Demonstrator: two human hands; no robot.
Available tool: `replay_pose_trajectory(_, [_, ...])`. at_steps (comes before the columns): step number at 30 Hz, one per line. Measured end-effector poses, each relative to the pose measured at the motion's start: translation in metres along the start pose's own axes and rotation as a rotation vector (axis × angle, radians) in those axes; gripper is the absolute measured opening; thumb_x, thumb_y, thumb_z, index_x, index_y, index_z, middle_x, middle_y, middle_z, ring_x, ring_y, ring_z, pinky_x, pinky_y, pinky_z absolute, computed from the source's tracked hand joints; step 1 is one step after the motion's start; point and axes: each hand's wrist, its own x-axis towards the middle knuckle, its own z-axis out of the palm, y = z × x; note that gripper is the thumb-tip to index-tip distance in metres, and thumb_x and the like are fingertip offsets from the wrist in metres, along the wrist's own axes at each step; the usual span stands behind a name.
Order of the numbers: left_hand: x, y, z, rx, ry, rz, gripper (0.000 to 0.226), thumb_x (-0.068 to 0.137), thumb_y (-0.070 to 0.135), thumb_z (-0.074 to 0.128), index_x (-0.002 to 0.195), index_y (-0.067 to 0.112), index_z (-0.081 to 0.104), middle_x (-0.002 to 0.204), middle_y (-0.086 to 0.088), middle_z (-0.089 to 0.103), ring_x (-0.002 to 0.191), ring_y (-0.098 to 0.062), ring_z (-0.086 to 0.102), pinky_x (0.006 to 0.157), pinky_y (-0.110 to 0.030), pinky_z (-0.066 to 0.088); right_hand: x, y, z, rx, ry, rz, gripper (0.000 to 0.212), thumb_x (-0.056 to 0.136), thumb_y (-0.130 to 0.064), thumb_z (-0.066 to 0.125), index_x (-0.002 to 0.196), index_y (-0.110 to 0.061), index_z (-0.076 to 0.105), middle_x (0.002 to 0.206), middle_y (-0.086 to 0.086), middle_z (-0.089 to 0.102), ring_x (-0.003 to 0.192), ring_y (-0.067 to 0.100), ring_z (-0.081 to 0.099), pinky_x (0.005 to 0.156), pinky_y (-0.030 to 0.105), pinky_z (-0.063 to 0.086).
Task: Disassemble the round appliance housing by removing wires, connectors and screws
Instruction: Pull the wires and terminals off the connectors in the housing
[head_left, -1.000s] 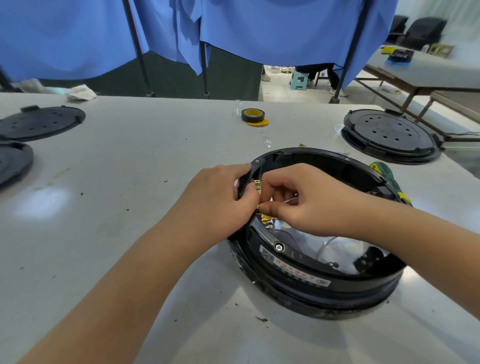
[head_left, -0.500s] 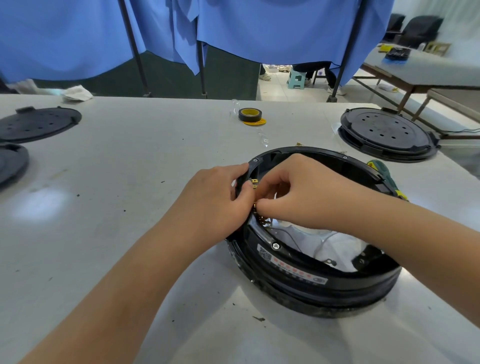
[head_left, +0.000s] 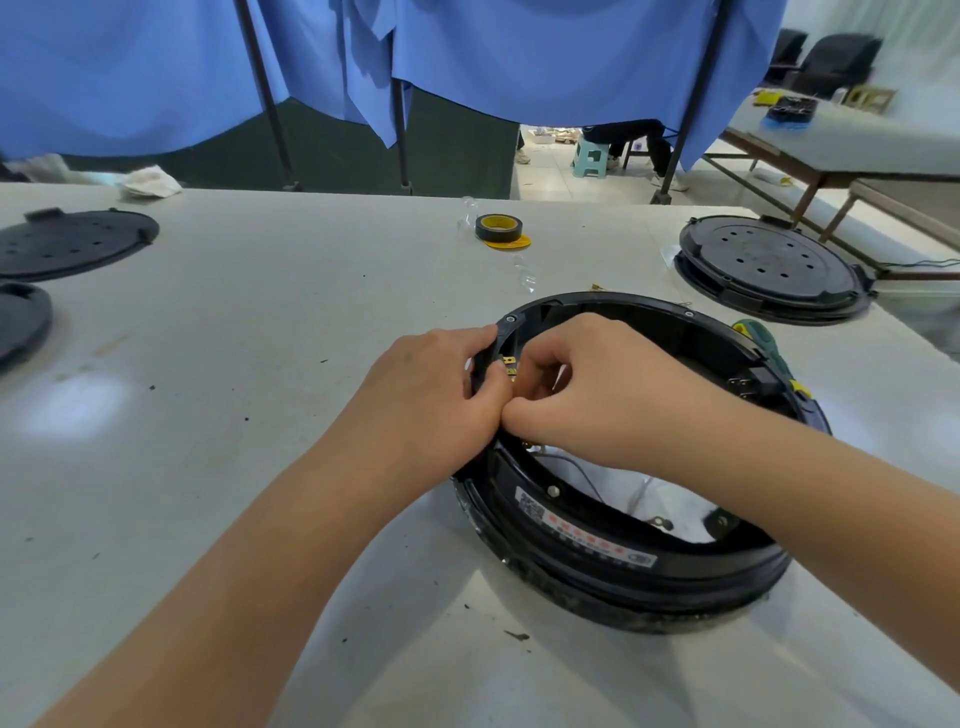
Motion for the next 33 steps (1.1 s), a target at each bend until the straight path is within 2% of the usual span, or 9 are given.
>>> replay_pose_trajectory(6, [0.001, 0.000, -0.001, 0.001, 0.005, -0.007, 0.028, 0.091, 0.024, 0.050, 0.112, 0.022, 0.068, 0.043, 0.006, 0.036, 0.046, -0.010, 0.037, 0.049, -0.019, 0.026, 0.000, -0.002, 0.000, -0.029, 0.004, -0.014, 0.014, 0.065, -0.030, 0.063, 0.063, -0.017, 0.064, 0.059, -0.002, 0.064, 0.055, 0.008, 0.055, 0.056, 0.026, 0.047])
replay_pose_trajectory(14, [0.000, 0.001, -0.001, 0.023, 0.004, 0.002, 0.026, 0.090, 0.025, 0.048, 0.108, 0.021, 0.068, 0.044, 0.005, 0.035, 0.046, -0.010, 0.036, 0.050, -0.024, 0.026, 0.000, -0.002, 0.001, -0.027, 0.006, -0.004, 0.014, 0.064, -0.031, 0.062, 0.063, -0.017, 0.063, 0.055, -0.006, 0.059, 0.052, 0.006, 0.051, 0.053, 0.021, 0.042])
replay_pose_trajectory(24, [0.000, 0.001, -0.001, 0.043, 0.001, -0.003, 0.026, 0.090, 0.026, 0.048, 0.106, 0.023, 0.068, 0.045, 0.005, 0.034, 0.047, -0.010, 0.035, 0.049, -0.024, 0.025, 0.000, 0.002, 0.002, -0.003, 0.014, -0.016, 0.014, 0.063, -0.032, 0.062, 0.063, -0.018, 0.063, 0.057, -0.004, 0.062, 0.049, 0.004, 0.049, 0.053, 0.024, 0.044])
replay_pose_trajectory(27, [0.000, 0.001, 0.001, 0.046, 0.008, -0.005, 0.027, 0.090, 0.026, 0.049, 0.109, 0.023, 0.067, 0.046, 0.006, 0.033, 0.047, -0.010, 0.034, 0.050, -0.024, 0.027, 0.000, 0.005, 0.000, 0.067, -0.035, -0.050, 0.009, 0.067, -0.028, 0.063, 0.063, -0.020, 0.063, 0.054, -0.006, 0.059, 0.048, 0.002, 0.047, 0.052, 0.021, 0.042])
replay_pose_trajectory(30, [0.000, 0.000, 0.002, 0.052, 0.024, -0.005, 0.025, 0.089, 0.025, 0.050, 0.106, 0.017, 0.067, 0.045, 0.003, 0.036, 0.048, -0.012, 0.039, 0.052, -0.030, 0.031, -0.002, 0.011, -0.011, 0.124, -0.153, -0.101, 0.009, 0.079, -0.021, 0.064, 0.075, -0.023, 0.072, 0.061, -0.011, 0.066, 0.054, -0.002, 0.054, 0.055, 0.013, 0.042])
replay_pose_trajectory(32, [0.000, 0.000, 0.002, 0.033, 0.024, 0.004, 0.030, 0.090, 0.026, 0.051, 0.115, 0.020, 0.066, 0.053, -0.001, 0.048, 0.057, -0.019, 0.049, 0.052, -0.023, 0.031, -0.003, 0.017, -0.021, 0.115, -0.158, -0.134, 0.010, 0.084, -0.023, 0.065, 0.087, -0.026, 0.074, 0.073, -0.013, 0.070, 0.065, -0.001, 0.060, 0.062, 0.014, 0.048])
replay_pose_trajectory(33, [0.000, 0.000, 0.002, 0.020, 0.030, 0.004, 0.035, 0.090, 0.028, 0.051, 0.122, 0.022, 0.064, 0.064, 0.003, 0.054, 0.068, -0.024, 0.056, 0.052, -0.016, 0.030, -0.005, 0.020, -0.026, 0.105, -0.122, -0.153, 0.011, 0.084, -0.026, 0.065, 0.090, -0.029, 0.074, 0.078, -0.014, 0.070, 0.073, 0.001, 0.063, 0.069, 0.017, 0.050])
